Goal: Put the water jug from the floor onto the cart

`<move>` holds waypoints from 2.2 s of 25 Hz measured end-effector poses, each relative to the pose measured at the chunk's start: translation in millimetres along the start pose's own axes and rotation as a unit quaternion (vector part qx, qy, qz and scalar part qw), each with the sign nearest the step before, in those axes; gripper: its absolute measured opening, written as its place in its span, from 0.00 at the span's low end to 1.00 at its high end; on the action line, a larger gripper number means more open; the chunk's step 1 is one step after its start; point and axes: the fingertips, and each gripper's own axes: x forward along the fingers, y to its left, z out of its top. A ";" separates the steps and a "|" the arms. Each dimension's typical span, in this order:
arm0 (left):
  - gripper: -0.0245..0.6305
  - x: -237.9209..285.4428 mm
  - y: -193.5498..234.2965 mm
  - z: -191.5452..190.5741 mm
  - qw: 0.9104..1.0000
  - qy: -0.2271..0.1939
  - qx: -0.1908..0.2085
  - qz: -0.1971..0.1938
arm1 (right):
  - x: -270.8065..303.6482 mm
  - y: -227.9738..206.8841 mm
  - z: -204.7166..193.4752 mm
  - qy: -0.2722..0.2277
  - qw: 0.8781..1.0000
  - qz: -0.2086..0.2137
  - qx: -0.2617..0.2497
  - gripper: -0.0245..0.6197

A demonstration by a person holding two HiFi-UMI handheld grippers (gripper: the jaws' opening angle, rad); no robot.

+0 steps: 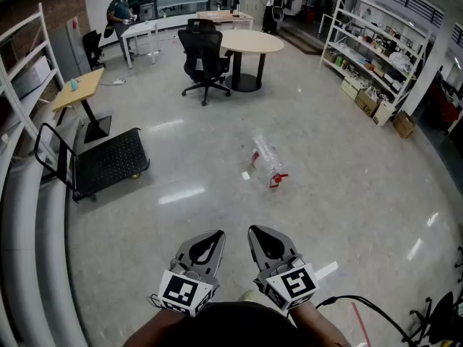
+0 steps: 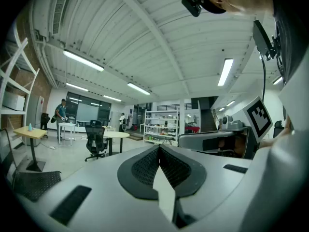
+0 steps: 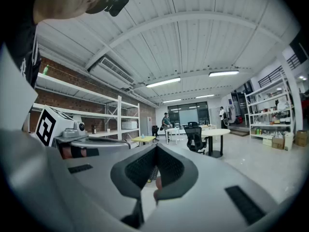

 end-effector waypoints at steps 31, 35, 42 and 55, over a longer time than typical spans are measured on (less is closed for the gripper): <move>0.04 46.9 -42.9 -12.6 0.998 0.028 0.007 -0.048 | -24.6 -35.4 -2.1 -0.016 1.000 -0.013 0.010 0.05; 0.04 70.9 -62.9 -17.9 0.998 0.035 0.003 -0.057 | -38.3 -64.1 -3.3 -0.011 1.000 -0.025 0.014 0.05; 0.04 123.6 -106.2 -26.1 0.997 0.043 0.007 -0.059 | -76.7 -132.5 -16.1 -0.009 0.999 -0.041 0.020 0.05; 0.04 247.4 -76.6 -29.0 0.994 0.062 0.012 -0.091 | -32.0 -247.7 -37.8 0.015 0.995 -0.080 0.061 0.05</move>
